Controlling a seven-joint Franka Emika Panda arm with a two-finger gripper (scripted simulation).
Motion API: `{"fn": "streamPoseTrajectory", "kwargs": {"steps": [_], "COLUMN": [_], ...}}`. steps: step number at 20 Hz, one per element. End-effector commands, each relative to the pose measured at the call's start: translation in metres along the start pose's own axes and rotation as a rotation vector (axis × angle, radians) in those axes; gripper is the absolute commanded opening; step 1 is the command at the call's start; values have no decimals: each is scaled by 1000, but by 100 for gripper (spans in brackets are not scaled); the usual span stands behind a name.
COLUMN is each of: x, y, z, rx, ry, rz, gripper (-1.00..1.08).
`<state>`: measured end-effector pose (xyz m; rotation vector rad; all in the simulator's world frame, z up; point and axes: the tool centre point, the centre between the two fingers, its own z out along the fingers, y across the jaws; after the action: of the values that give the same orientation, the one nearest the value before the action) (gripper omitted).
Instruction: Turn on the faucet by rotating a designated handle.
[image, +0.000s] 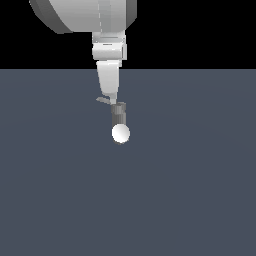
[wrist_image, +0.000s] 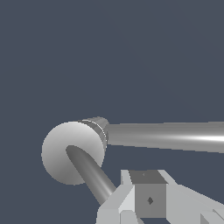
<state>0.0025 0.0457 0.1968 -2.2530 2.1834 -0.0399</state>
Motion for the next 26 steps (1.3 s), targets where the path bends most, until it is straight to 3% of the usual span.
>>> {"fn": "streamPoseTrajectory", "kwargs": {"steps": [1, 6, 7, 26], "x": [-47, -65, -12, -57], "y": [-1, -7, -14, -61], "z": [11, 13, 0, 11], "rx": [-12, -19, 2, -14], "ry": [-14, -16, 3, -11], "rz": [-63, -72, 8, -49], "gripper": [-100, -100, -100, -100]}}
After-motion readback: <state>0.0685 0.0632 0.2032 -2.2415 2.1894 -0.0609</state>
